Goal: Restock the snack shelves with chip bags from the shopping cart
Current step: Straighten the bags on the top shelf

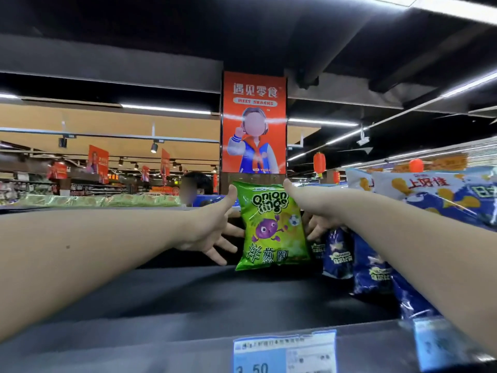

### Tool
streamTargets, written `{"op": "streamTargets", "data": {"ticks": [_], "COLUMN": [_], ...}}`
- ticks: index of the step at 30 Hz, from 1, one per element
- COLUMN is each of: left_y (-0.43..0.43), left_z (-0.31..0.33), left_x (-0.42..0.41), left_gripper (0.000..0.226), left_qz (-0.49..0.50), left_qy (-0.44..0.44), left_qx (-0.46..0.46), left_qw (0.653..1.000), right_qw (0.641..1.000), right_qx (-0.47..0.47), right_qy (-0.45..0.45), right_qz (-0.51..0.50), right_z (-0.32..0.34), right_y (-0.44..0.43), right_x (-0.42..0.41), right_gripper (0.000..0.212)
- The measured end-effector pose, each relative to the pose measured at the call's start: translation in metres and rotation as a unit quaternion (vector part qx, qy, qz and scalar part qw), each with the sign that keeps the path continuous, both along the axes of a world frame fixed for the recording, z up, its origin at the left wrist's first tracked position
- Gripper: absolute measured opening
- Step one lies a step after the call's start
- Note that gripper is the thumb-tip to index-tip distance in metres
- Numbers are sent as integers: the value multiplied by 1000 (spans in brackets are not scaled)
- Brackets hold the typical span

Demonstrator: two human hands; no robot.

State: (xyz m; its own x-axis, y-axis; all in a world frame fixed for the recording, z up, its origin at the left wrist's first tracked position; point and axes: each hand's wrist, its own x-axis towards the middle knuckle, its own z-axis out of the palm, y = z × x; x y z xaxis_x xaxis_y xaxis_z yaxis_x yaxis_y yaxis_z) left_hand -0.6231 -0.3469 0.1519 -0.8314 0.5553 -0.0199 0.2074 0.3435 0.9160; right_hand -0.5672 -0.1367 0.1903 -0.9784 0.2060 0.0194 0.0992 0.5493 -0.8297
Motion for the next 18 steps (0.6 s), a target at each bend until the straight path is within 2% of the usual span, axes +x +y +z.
{"op": "streamTargets", "data": {"ticks": [3,6,8,11,14,16,18], "left_y": [2,1,2,2,1,2,4], "left_z": [-7,-6,3,25,46,50,48], "left_x": [-3,0,8,21,48,71,93], "left_gripper": [105,97,81,60,54,49,47], "left_qz": [-11,22,78,163,155,144,150], "left_qy": [13,46,113,275,402,461,525], "left_qx": [-24,-51,-95,-180,-230,-272,-321], "left_qw": [1000,997,986,930,872,832,774], "right_qw": [985,969,957,942,916,897,882], "right_qx": [170,244,291,332,379,386,386], "right_qy": [-30,-16,4,40,132,215,269], "right_qz": [-28,-17,-9,-9,-18,-7,5], "right_z": [-8,-6,-1,9,18,18,12], "right_y": [-2,-3,-4,-9,-17,-20,-22], "right_x": [2,7,12,25,43,54,64], "right_gripper": [60,43,38,43,63,66,61]}}
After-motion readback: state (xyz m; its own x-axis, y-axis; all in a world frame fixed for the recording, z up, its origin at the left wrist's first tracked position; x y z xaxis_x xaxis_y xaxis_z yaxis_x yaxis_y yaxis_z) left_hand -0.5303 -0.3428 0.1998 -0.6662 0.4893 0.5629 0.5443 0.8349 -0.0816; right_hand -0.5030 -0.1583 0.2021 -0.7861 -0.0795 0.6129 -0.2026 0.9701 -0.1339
